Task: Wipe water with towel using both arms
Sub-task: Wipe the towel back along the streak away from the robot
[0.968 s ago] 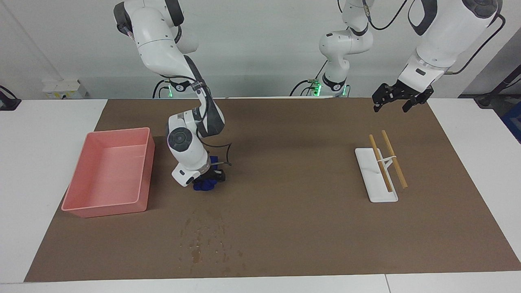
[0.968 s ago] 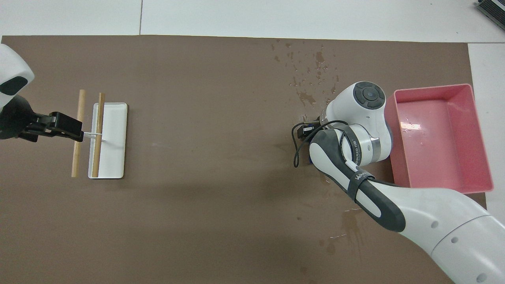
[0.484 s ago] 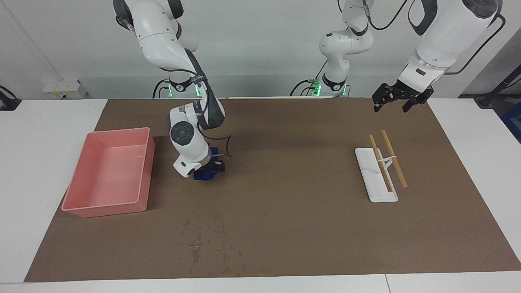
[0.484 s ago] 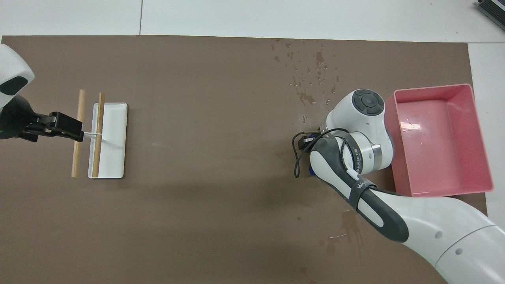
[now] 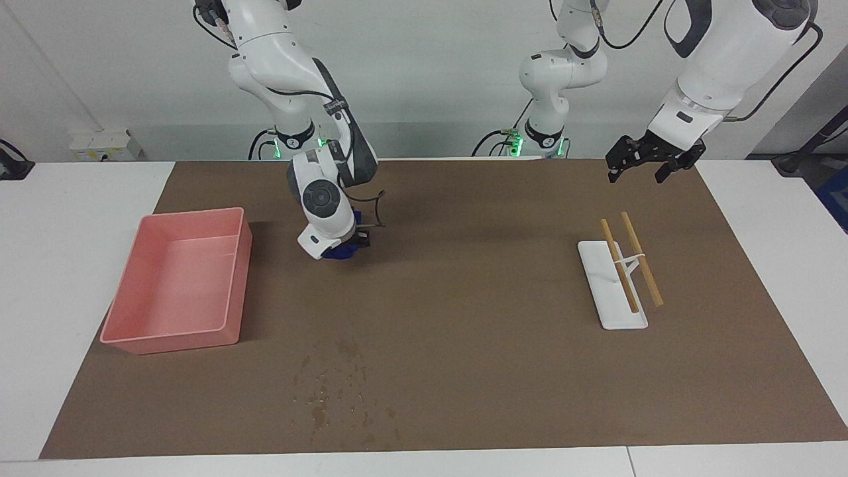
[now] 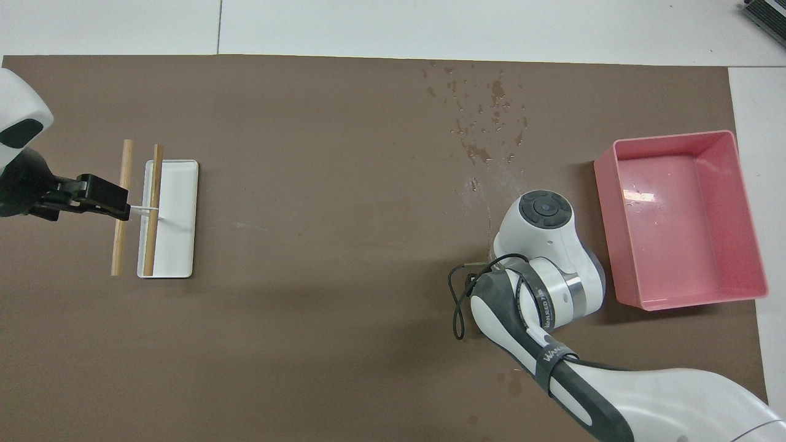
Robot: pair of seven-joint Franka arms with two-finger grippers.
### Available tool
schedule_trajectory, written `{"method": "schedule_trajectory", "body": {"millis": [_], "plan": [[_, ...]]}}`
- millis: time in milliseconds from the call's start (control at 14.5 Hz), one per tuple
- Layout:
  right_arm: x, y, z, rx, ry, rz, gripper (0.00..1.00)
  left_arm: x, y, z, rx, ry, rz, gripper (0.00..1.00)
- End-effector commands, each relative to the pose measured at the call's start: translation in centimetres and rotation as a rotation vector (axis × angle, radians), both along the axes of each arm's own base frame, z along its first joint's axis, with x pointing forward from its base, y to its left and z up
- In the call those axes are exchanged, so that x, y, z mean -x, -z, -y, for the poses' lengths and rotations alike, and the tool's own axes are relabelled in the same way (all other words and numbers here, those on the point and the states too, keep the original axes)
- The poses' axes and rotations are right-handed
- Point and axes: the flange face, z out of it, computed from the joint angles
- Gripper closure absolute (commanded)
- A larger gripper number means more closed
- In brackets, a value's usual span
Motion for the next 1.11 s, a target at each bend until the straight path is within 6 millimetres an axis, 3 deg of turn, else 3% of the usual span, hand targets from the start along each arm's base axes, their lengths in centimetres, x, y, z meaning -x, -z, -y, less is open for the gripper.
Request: {"method": "schedule_trajectory", "body": {"millis": [0, 346, 761, 1037], "plan": [[2.0, -2.0, 1.0, 0.009, 0.008, -0.028, 1.00, 0.5, 0.0, -0.2, -0.020, 0.005, -0.004, 0.00], [-2.0, -3.0, 5.2, -0.065, -0.034, 0.107, 1.00, 0.5, 0.0, -0.2, -0.020, 0.005, -0.004, 0.00], [-5.5, -3.2, 2.4, -0.141, -0.022, 0.375, 1.00, 0.5, 0.0, -0.2, -0.020, 0.005, -0.004, 0.00], [-10.9, -7.9, -0.2, -0.196, -0.047, 0.504, 1.00, 0.5, 0.0, -0.2, -0.020, 0.003, -0.004, 0.00]]}}
